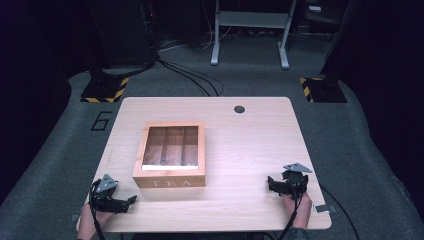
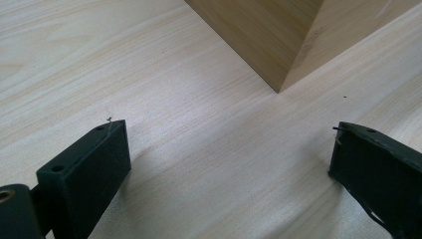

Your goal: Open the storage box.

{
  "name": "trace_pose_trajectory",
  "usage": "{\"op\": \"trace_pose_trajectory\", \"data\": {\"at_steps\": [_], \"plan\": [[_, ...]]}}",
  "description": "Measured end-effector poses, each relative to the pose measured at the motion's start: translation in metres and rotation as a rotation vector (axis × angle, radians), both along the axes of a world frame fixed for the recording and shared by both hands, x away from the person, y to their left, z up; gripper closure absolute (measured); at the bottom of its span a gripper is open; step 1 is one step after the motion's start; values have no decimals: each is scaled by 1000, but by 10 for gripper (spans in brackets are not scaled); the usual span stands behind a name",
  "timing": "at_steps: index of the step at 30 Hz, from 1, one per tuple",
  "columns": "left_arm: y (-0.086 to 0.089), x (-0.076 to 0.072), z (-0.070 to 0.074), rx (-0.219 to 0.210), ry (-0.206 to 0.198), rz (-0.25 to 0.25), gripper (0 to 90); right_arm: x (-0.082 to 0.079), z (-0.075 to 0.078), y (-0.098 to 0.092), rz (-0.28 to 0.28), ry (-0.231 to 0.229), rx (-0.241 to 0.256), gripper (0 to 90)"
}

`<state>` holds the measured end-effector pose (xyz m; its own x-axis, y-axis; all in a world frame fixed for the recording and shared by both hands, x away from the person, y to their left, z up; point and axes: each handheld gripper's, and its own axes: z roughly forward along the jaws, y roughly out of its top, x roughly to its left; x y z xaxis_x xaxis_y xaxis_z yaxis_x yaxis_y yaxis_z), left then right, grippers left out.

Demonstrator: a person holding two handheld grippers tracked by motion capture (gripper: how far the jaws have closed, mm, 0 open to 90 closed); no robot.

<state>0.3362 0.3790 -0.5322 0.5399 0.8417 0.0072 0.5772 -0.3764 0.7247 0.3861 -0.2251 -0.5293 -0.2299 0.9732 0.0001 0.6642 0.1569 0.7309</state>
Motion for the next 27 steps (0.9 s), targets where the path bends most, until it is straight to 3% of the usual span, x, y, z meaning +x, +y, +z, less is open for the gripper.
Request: {"op": "trace_pose_trajectory", "data": {"at_steps": [10,12,13,20,21,27], "plan": [[2,0,1,-12,9,-12,14,0,0,0,-1,1,0,64],[2,0,1,-34,9,-8,27,0,0,0,-2,0,0,64],[3,-1,1,-65,5,-8,30,0,0,0,-2,1,1,64],[4,-10,11,-116,-16,-17,55,0,0,0,-3,0,0,64],[2,-12,13,-139,-31,-18,56,0,0,0,-3,0,0,64],[-3,-14,19,-145,-50,-32,57,0,0,0,-4,0,0,64]]}}
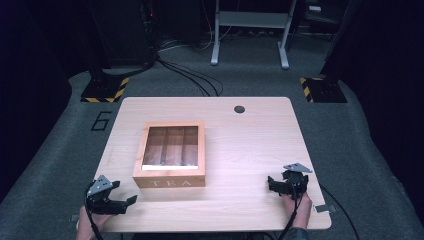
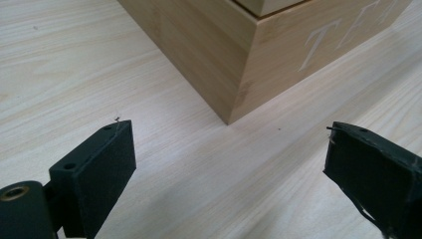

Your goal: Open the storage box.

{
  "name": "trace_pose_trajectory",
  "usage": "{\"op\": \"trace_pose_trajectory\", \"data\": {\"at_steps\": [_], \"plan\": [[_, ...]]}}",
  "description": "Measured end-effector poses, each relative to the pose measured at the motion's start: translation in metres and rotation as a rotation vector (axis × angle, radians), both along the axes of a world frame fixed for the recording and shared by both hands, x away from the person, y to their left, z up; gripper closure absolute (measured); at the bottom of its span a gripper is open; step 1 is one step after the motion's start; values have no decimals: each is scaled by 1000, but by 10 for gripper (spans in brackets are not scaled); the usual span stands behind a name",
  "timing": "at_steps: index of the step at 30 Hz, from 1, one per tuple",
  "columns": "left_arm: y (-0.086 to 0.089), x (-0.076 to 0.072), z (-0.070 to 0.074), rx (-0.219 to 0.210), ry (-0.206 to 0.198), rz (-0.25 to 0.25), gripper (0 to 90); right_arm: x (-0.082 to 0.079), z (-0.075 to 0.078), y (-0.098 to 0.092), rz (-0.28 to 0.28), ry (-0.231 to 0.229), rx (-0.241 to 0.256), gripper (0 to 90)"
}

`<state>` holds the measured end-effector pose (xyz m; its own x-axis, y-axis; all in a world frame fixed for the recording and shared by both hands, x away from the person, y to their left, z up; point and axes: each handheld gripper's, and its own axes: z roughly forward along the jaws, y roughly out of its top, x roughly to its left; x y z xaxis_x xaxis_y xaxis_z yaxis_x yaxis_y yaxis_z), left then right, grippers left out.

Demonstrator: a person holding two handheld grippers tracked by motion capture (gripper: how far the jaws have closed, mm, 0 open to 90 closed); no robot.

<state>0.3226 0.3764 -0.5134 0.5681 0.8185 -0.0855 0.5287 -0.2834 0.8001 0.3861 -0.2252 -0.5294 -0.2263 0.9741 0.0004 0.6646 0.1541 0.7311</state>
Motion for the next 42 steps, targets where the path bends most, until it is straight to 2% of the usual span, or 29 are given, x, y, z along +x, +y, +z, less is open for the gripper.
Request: {"op": "trace_pose_trajectory", "data": {"at_steps": [3,5,7,8,9,11,12,13,14,15,16,19,25,42], "plan": [[-1,0,3,8,-6,-8,56,0,0,0,0,0,0,64],[-2,-3,9,-24,-45,-4,175,0,0,0,0,0,0,64],[-2,-3,11,-33,-56,-4,296,0,0,0,0,0,0,64],[-1,-4,13,-42,-60,-10,296,0,0,0,0,0,0,64],[-1,-6,15,-48,-77,-6,360,0,0,0,-1,0,0,64],[-1,-7,18,-50,-85,-20,453,0,0,0,0,0,0,64],[-2,-9,20,-47,-101,-11,557,0,0,0,0,0,0,64],[-2,-9,20,-47,-101,-11,589,0,0,0,0,0,0,64],[-2,-10,22,-42,-101,-2,677,0,0,0,0,0,0,64],[-2,-10,22,-42,-101,-2,722,0,0,0,0,0,0,64],[-2,-11,23,-44,-101,5,722,0,0,0,0,0,0,64],[-2,-8,21,-44,-97,23,879,0,0,0,0,0,0,64],[-4,-4,24,-38,-94,17,899,0,0,0,0,0,0,64],[-7,2,22,-89,-92,19,899,0,0,0,0,0,0,64]]}}
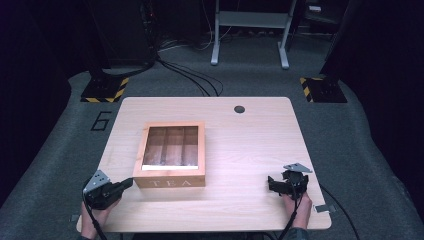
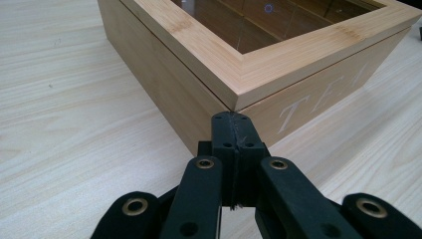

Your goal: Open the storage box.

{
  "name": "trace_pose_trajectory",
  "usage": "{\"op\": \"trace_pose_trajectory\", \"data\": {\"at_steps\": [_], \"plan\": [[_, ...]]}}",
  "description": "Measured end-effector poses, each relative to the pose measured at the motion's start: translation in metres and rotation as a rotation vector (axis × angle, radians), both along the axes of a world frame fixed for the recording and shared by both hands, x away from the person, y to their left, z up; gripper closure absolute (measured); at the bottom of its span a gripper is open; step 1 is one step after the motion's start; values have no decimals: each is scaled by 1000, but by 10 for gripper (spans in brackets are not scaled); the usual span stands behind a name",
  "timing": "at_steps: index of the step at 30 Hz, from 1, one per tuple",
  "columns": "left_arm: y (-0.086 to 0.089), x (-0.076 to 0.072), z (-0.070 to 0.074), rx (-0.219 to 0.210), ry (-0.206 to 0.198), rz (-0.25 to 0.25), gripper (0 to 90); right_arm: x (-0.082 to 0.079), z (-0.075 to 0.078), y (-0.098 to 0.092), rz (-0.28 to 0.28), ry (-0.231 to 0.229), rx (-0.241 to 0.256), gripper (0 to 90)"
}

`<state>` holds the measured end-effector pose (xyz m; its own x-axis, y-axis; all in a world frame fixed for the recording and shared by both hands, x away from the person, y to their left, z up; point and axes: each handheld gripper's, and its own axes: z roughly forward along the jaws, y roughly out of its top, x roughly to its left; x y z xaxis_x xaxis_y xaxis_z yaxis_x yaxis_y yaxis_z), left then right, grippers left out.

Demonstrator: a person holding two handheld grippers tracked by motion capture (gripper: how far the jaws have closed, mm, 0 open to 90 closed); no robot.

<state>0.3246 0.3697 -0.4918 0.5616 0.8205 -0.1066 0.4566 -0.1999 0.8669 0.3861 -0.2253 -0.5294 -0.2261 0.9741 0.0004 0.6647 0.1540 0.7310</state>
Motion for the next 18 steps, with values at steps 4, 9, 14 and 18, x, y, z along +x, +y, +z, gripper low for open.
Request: {"op": "trace_pose_trajectory", "data": {"at_steps": [4,9,14,18], "plan": [[2,1,-1,-19,5,-7,899,0,0,0,0,0,0,64],[1,1,0,-17,2,-6,899,0,0,0,0,0,0,64],[2,1,1,-13,18,-21,898,0,0,0,0,0,0,64],[3,1,0,-28,14,-23,898,0,0,0,0,0,0,64]]}}
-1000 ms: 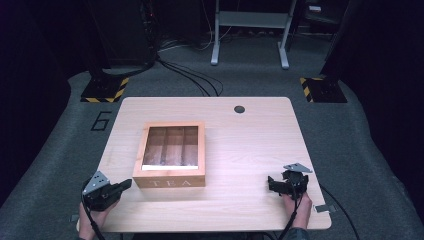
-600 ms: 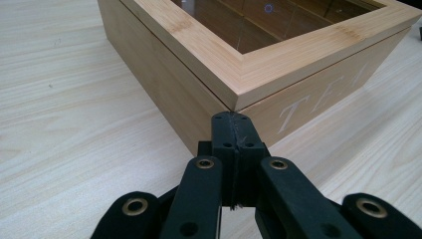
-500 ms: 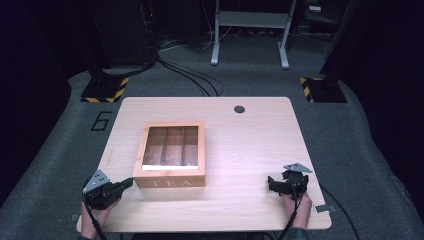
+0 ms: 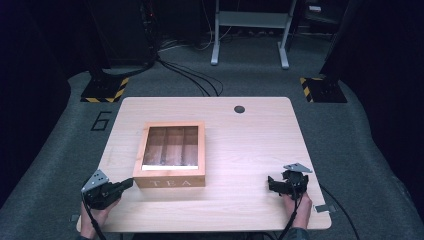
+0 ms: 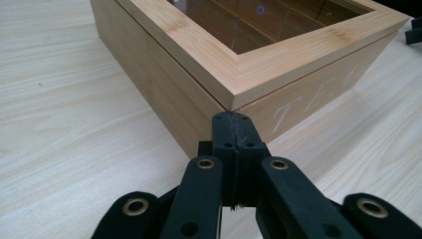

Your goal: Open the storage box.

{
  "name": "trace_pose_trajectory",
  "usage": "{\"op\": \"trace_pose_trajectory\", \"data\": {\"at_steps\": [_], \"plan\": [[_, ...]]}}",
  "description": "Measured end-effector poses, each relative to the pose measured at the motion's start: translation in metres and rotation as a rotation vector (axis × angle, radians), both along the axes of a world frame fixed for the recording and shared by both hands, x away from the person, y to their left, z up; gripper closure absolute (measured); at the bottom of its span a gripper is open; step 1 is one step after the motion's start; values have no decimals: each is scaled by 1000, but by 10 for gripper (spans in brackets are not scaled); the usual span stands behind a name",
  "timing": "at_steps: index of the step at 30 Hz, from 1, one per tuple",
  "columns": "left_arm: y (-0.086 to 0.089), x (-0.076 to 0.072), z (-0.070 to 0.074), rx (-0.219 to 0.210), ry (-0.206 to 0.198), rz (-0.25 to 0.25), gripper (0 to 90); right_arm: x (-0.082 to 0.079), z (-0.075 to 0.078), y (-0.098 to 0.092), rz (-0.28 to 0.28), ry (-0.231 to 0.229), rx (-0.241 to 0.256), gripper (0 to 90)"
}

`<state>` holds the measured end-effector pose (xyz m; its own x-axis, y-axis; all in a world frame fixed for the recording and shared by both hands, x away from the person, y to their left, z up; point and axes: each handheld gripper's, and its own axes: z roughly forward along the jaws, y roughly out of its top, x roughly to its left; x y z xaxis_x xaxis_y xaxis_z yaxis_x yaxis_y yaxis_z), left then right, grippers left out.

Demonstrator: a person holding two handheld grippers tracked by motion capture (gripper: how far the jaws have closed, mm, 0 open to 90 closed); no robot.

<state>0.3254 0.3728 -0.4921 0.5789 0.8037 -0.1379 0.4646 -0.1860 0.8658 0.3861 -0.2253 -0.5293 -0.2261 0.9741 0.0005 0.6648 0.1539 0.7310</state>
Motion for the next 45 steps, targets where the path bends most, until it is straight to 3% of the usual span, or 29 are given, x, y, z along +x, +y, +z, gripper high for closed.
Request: {"op": "trace_pose_trajectory", "data": {"at_steps": [10,20,30,45], "plan": [[2,-1,-5,-65,-30,15,896,0,0,0,0,0,0,64],[1,1,-3,-99,-68,32,892,0,0,0,0,0,0,64],[-2,5,6,-102,-85,16,888,0,0,0,0,0,0,64],[-8,14,24,-87,-156,10,880,0,0,0,0,0,0,64]]}}
